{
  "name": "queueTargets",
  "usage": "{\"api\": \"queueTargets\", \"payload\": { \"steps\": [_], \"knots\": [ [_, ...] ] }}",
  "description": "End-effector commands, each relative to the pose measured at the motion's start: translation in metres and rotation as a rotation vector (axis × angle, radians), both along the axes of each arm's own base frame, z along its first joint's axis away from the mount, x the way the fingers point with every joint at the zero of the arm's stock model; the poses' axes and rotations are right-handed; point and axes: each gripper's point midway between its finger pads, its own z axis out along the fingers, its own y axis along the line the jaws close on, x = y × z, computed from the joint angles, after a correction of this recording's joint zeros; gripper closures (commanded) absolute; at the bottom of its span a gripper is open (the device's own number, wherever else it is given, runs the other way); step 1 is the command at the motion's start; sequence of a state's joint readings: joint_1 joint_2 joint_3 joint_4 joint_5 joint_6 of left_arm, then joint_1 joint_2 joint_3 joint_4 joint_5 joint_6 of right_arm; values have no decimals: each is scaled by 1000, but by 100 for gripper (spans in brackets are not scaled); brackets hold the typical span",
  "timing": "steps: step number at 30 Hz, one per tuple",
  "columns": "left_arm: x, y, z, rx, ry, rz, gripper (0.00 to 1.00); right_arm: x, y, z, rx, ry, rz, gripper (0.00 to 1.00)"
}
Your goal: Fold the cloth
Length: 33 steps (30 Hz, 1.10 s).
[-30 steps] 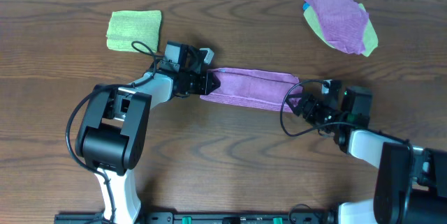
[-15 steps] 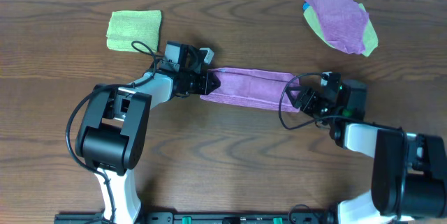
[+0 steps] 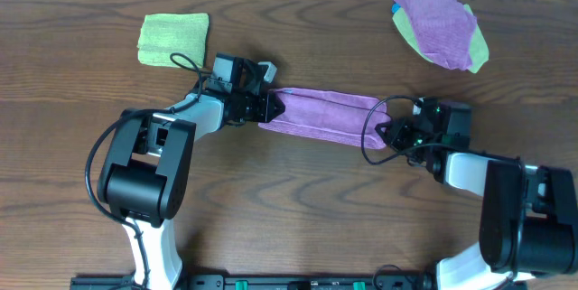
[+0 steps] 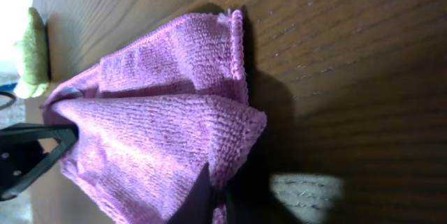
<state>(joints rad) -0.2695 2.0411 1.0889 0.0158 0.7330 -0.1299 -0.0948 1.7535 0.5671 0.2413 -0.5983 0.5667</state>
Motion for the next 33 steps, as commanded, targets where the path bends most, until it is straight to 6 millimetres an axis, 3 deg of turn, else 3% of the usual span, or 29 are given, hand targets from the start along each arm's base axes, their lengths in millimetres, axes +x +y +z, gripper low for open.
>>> {"api": "queueTargets", "payload": {
  "steps": [1,10,20,27,33],
  "knots": [
    [3,-1,-3,3,-6,-8,94,-23,-9,-37,-81,127,-32,99],
    [3,-2,-3,2,-5,-9,94,18,-6,-6,-83,54,28,99],
    [3,-1,-3,-1,6,2,94,60,33,45,-132,-23,169,99],
    [4,-2,-2,-4,2,6,94,67,27,62,-247,27,197,99],
    [9,-3,2,-18,-6,22,94,64,56,70,-248,9,268,99]
  ]
}}
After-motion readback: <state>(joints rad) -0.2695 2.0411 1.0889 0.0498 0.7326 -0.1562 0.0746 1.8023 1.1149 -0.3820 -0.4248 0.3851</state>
